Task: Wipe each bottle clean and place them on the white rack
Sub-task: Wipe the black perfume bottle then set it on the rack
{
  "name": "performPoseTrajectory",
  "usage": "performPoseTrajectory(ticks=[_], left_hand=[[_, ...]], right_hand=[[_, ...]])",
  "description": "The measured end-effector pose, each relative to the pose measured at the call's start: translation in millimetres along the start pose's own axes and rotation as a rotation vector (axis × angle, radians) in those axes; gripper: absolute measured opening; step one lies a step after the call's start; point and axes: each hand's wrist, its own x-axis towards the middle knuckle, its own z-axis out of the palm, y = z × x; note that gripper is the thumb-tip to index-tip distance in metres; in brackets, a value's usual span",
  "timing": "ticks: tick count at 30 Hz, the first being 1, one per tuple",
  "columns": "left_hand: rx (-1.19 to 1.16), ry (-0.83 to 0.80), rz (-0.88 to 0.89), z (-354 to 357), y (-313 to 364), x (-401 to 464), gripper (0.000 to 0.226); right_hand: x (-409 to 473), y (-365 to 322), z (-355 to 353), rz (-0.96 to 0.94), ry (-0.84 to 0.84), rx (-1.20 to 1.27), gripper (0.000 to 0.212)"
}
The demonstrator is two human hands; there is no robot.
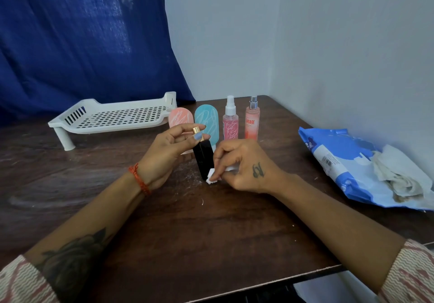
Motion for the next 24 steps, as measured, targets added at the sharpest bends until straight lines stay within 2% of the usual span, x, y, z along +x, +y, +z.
performPoseTrajectory(ticks=[3,7,13,15,24], left_hand=[[-0.007,0.003,-0.004,0.2,-0.1,-0.3,0.032],[-0.005,0.005,-0.021,-0.8,0.5,0.1,0.028],[-0.008,-0.006,-0.03,-1.7,1.0,0.3,0.034],[-0.011,-0.014,-0.033,-1.9,1.1,0.3,0.034],[0.0,-0.013,-0.023,-0.8,3.1,-1.4,0.037]], right_hand=[[-0.6,0.6,-1.5,0.026,-0.016,-0.048,0.024],[-0.3,3.6,-1.5,0.071,0.06,-0.106,0.027],[2.8,6.1,-2.5,0.152,0.322,-0.096,0.014],[3.7,4.5,-2.4,0.163,0.301,-0.078,0.011],[0.6,1.6,-4.0,0.152,0.016,-0.004,0.016]])
